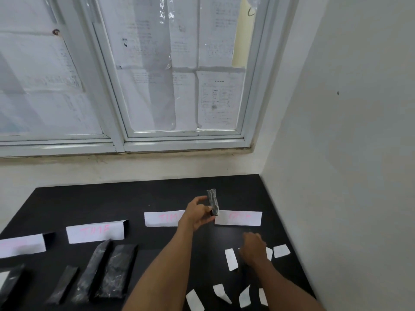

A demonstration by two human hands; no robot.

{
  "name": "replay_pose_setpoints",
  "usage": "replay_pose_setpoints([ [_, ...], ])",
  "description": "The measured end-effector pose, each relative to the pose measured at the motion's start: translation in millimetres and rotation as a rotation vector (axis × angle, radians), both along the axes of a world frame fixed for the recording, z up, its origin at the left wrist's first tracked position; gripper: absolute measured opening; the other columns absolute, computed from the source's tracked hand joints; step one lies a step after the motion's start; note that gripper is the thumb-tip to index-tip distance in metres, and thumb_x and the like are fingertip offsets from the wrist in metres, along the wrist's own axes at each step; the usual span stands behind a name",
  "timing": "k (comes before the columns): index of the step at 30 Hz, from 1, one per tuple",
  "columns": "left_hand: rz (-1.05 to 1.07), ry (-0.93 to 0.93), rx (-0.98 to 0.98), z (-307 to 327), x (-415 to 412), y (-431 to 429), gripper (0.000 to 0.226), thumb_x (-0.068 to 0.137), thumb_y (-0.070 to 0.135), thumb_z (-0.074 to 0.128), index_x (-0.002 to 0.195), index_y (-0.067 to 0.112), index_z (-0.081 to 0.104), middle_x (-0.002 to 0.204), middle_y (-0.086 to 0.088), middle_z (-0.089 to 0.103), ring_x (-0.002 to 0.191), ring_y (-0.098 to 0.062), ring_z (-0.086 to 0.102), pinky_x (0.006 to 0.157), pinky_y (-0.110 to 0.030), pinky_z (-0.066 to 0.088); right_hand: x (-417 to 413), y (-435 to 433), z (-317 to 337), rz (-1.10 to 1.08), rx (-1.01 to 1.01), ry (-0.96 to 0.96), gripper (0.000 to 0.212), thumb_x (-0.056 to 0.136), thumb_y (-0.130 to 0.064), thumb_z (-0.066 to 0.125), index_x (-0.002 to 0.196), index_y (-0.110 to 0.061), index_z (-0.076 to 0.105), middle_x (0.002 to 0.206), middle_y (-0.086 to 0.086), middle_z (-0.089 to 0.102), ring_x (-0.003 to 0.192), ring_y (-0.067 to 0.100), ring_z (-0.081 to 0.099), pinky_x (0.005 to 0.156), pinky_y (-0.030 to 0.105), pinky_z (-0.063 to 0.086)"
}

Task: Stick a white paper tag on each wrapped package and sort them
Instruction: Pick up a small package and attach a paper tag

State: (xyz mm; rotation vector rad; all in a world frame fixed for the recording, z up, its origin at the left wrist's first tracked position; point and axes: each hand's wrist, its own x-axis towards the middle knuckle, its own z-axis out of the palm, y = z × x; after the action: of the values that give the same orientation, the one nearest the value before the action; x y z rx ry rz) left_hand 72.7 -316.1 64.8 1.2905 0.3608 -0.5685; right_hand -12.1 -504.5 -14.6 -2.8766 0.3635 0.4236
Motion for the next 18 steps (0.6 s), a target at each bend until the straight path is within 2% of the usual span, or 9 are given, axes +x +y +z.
replay_pose_setpoints([
  [3, -0.013, -0.022, 0.017, 7.1, -1.9, 10.0, 0.038, 0.092, -0.009, 0.048, 0.124, 0.012, 0.050, 0.102, -0.014, 0.064, 0.086, -0.023, 0.065, 0.069, -0.036, 0.058, -0.3, 2.9, -4.6, 0.043, -0.055, 0.158, 0.041, 0.094, -0.027, 0.045, 0.133, -0.019, 0.050, 0.147, 0.003, 0.035, 0.138, 0.027, 0.029, 0.107, 0.049, 0.031],
  [5, -0.004, -0.017, 0.024, 6.4, -2.6, 16.6, 0.039, 0.092, -0.010, 0.048, 0.125, 0.010, 0.050, 0.099, -0.013, 0.065, 0.084, -0.022, 0.065, 0.069, -0.036, 0.057, -10.9, 3.5, -16.0, 0.086, -0.078, 0.264, 0.047, 0.094, -0.027, 0.046, 0.140, -0.023, 0.042, 0.155, 0.005, 0.020, 0.144, 0.031, 0.015, 0.110, 0.057, 0.023],
  [7, 0.005, -0.014, 0.036, 5.7, -5.2, 23.4, 0.038, 0.092, -0.010, 0.048, 0.124, 0.010, 0.051, 0.100, -0.013, 0.064, 0.088, -0.024, 0.064, 0.072, -0.037, 0.058, -24.3, 5.4, -30.2, 0.123, -0.099, 0.324, 0.051, 0.092, -0.025, 0.048, 0.142, -0.023, 0.038, 0.155, 0.006, 0.018, 0.144, 0.033, 0.010, 0.111, 0.061, 0.019],
  [10, 0.018, 0.004, 0.035, -0.4, -8.3, 29.8, 0.039, 0.091, -0.010, 0.049, 0.125, 0.009, 0.052, 0.099, -0.015, 0.065, 0.094, -0.028, 0.063, 0.075, -0.038, 0.058, -33.6, 6.5, -42.7, 0.121, -0.112, 0.321, 0.048, 0.093, -0.026, 0.048, 0.140, -0.019, 0.043, 0.158, 0.006, 0.011, 0.146, 0.033, 0.004, 0.112, 0.061, 0.017],
  [15, 0.018, 0.017, 0.042, -8.0, -6.9, 26.7, 0.039, 0.090, -0.010, 0.049, 0.123, 0.010, 0.053, 0.098, -0.017, 0.065, 0.098, -0.030, 0.062, 0.074, -0.038, 0.058, -26.8, 4.8, -40.8, 0.065, -0.012, 0.300, 0.049, 0.091, -0.024, 0.049, 0.139, -0.022, 0.041, 0.160, 0.009, -0.007, 0.147, 0.035, -0.007, 0.115, 0.059, 0.014],
  [17, 0.016, 0.018, 0.033, -8.3, -4.8, 23.0, 0.038, 0.091, -0.010, 0.049, 0.123, 0.010, 0.053, 0.095, -0.016, 0.064, 0.097, -0.029, 0.061, 0.076, -0.039, 0.058, -21.8, 2.1, -41.5, 0.054, 0.015, 0.305, 0.048, 0.091, -0.023, 0.050, 0.139, -0.023, 0.042, 0.160, 0.007, -0.003, 0.147, 0.033, -0.004, 0.115, 0.058, 0.014],
  [18, 0.015, 0.020, 0.030, -10.1, -3.2, 20.2, 0.038, 0.091, -0.010, 0.048, 0.122, 0.011, 0.053, 0.095, -0.016, 0.064, 0.095, -0.028, 0.062, 0.075, -0.038, 0.058, -19.8, 0.3, -42.4, 0.052, 0.016, 0.300, 0.049, 0.091, -0.022, 0.051, 0.139, -0.023, 0.043, 0.160, 0.005, 0.006, 0.147, 0.031, 0.001, 0.115, 0.057, 0.016],
])
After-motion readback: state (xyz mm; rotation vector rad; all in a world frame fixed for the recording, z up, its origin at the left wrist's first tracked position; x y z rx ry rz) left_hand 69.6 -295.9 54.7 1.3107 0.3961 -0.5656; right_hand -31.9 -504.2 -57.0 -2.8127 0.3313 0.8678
